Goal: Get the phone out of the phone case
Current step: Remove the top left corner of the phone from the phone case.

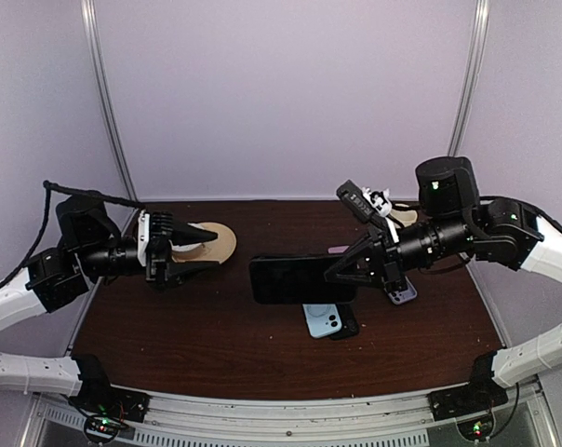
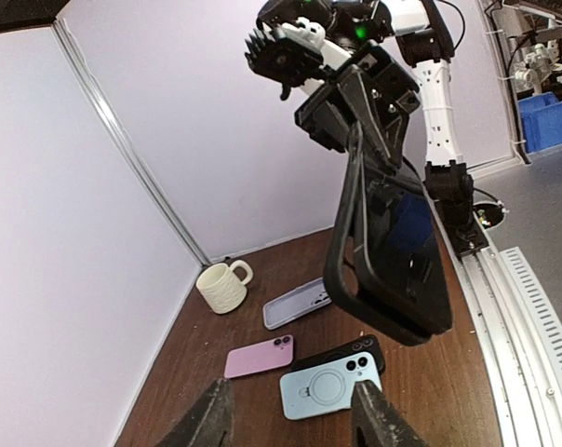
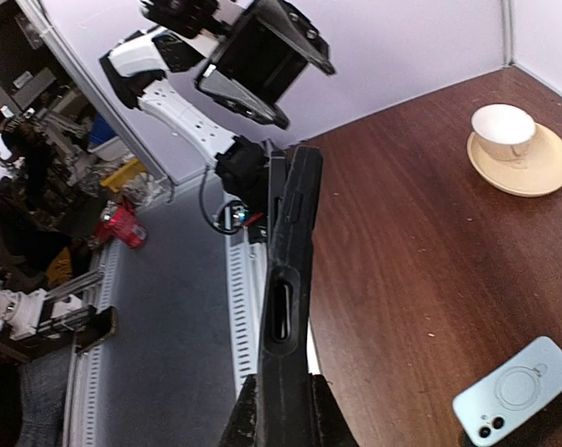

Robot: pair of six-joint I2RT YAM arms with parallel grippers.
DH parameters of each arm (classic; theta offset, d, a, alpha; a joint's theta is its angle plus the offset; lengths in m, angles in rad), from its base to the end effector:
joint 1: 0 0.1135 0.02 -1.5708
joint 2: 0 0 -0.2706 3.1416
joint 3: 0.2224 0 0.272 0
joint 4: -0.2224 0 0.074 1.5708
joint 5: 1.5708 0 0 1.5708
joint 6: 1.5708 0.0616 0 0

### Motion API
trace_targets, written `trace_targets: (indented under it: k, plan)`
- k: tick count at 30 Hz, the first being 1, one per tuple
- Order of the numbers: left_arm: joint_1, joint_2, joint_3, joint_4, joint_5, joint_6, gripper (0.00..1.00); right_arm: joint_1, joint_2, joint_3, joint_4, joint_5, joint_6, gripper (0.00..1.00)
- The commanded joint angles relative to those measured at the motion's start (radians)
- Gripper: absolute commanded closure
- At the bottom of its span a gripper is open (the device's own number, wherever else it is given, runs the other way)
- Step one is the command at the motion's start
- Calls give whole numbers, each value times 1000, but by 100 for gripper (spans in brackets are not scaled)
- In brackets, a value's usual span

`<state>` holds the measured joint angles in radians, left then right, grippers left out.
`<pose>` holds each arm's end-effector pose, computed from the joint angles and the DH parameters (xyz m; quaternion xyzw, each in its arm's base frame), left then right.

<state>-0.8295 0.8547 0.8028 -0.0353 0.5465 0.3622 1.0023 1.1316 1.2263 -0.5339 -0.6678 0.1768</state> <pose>0.1361 -0.1961 0.3528 0.5493 0.4852 -0.3442 0.5868 0.1154 0.2515 0.3912 -0.4808 0.6601 0.5116 0.2672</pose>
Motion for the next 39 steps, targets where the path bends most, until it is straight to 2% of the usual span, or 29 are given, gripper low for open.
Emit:
trace_targets:
  k: [1,6,11,17,25,31,39]
  plan:
    - [15,-14,4,-69,-3,82,56,1,-9,17,11,190,-90,100]
    - [15,19,29,-213,53,217,58,4,15,-25,44,279,-208,100]
    - [15,57,46,-285,53,282,52,67,11,-114,114,349,-441,100]
    - [15,81,52,-308,63,303,41,167,-31,-228,247,451,-686,100]
    - [14,155,72,-300,165,235,38,226,36,-218,242,473,-909,100]
    - [5,237,109,-293,249,151,38,242,60,-213,286,477,-975,100]
    - [-68,299,115,-292,233,123,38,246,101,-180,282,496,-990,100]
